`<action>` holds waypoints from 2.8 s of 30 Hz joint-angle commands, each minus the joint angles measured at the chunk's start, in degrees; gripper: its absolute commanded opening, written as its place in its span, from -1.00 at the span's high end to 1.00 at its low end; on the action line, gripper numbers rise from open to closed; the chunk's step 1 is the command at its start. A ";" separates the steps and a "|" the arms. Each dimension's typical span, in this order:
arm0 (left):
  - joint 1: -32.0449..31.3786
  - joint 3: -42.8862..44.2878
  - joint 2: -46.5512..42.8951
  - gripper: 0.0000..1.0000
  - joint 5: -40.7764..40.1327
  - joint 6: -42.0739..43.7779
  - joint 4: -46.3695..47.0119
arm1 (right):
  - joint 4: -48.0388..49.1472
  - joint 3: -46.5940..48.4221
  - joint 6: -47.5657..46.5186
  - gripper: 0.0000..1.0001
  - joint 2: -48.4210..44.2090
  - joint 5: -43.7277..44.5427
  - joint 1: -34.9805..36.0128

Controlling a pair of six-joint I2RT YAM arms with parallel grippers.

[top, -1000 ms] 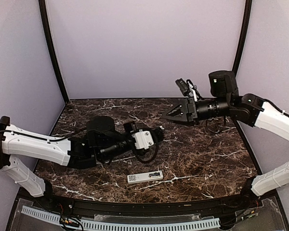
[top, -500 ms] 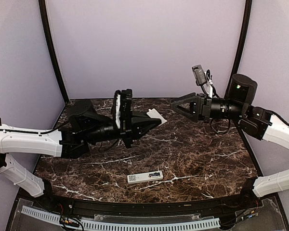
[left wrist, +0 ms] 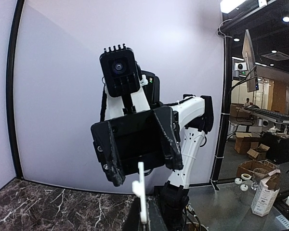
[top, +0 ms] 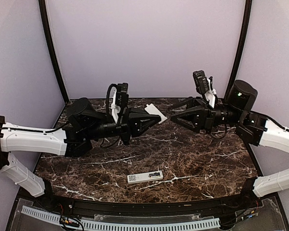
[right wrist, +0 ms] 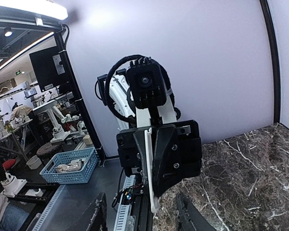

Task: Load the batteries into the remote control
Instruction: Pass from the left arm to the right, then pass from the right arm to the left

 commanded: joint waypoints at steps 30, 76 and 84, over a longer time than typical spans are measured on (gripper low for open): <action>0.16 0.68 1.53 1.00 2.14 -1.31 1.99 | 0.13 -0.05 -2.66 1.00 3.28 0.99 2.34; 3.46 19.87 1.95 0.52 16.98 10.43 -57.69 | -62.70 25.10 -34.39 1.00 12.65 -1.71 2.43; 3.50 19.78 1.88 0.96 17.94 10.76 -57.55 | -62.78 25.61 -34.47 1.00 13.38 -1.47 2.47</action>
